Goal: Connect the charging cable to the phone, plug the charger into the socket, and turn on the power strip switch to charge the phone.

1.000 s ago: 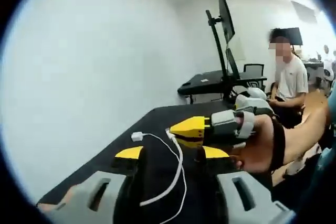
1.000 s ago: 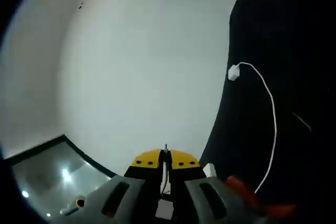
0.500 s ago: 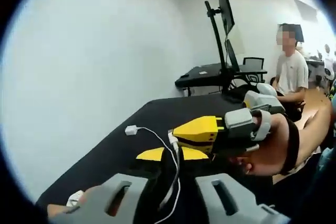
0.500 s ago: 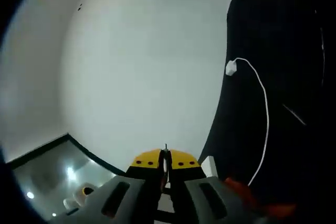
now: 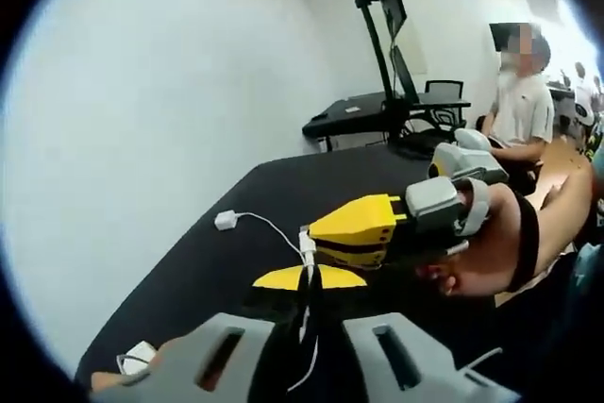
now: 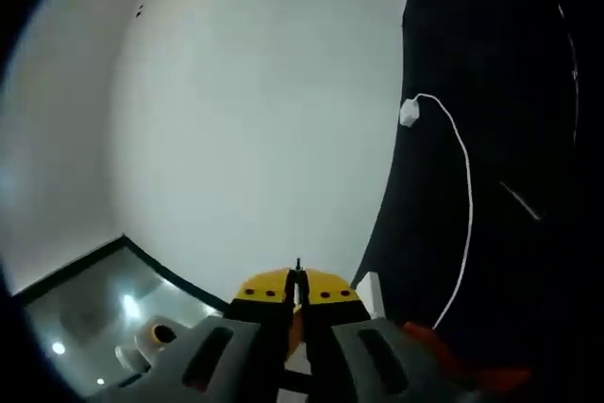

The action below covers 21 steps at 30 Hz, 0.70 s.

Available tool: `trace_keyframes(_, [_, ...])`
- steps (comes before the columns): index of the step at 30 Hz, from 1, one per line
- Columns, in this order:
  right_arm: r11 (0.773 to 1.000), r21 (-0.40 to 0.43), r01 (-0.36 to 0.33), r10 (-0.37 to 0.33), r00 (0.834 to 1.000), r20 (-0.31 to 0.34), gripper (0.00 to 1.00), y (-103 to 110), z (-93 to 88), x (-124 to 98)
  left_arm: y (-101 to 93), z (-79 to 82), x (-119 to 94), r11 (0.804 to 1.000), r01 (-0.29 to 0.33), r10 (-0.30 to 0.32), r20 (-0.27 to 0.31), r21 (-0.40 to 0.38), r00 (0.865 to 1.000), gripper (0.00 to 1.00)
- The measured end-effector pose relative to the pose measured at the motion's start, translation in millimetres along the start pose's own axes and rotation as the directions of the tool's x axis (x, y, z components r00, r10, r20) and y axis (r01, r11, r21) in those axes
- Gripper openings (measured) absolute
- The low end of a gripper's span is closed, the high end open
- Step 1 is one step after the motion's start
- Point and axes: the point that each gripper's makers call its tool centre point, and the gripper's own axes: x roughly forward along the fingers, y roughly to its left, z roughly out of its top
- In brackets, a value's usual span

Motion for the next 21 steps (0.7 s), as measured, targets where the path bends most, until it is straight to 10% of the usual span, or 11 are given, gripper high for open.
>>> trace_keyframes(5, [0.987, -0.16, -0.002, 0.003, 1.0, 0.006, 0.05, -4.7, 10.2, -7.0, 0.2, -11.3, 0.4, 0.999, 0.037, -0.035, -0.054, 0.031, 0.998, 0.01])
trace_keyframes(9, [0.914, -0.407, -0.006, 0.014, 1.0, 0.018, 0.12, -3.7, 43.9, -23.5, -2.6, -23.4, -1.9, 0.992, 0.099, -0.091, -0.095, 0.075, 0.991, 0.01])
trace_keyframes(13, [0.792, -0.609, -0.028, 0.015, 1.0, -0.027, 0.31, -3.0, 75.3, -41.4, -0.2, -44.9, -0.9, 0.977, 0.165, -0.139, -0.19, 0.133, 0.972, 0.01])
trace_keyframes(18, [0.498, -0.859, -0.122, -0.046, 0.985, -0.167, 0.49, -22.6, 97.8, -71.3, -6.4, -57.8, 12.3, 0.948, 0.272, -0.23, -0.237, 0.163, 0.944, 0.01])
trace_keyframes(21, [0.414, -0.9, -0.136, -0.106, 0.975, -0.196, 0.76, -45.4, 114.7, -84.7, -15.4, -67.9, 25.5, 0.932, 0.319, -0.263, -0.283, 0.173, 0.922, 0.01])
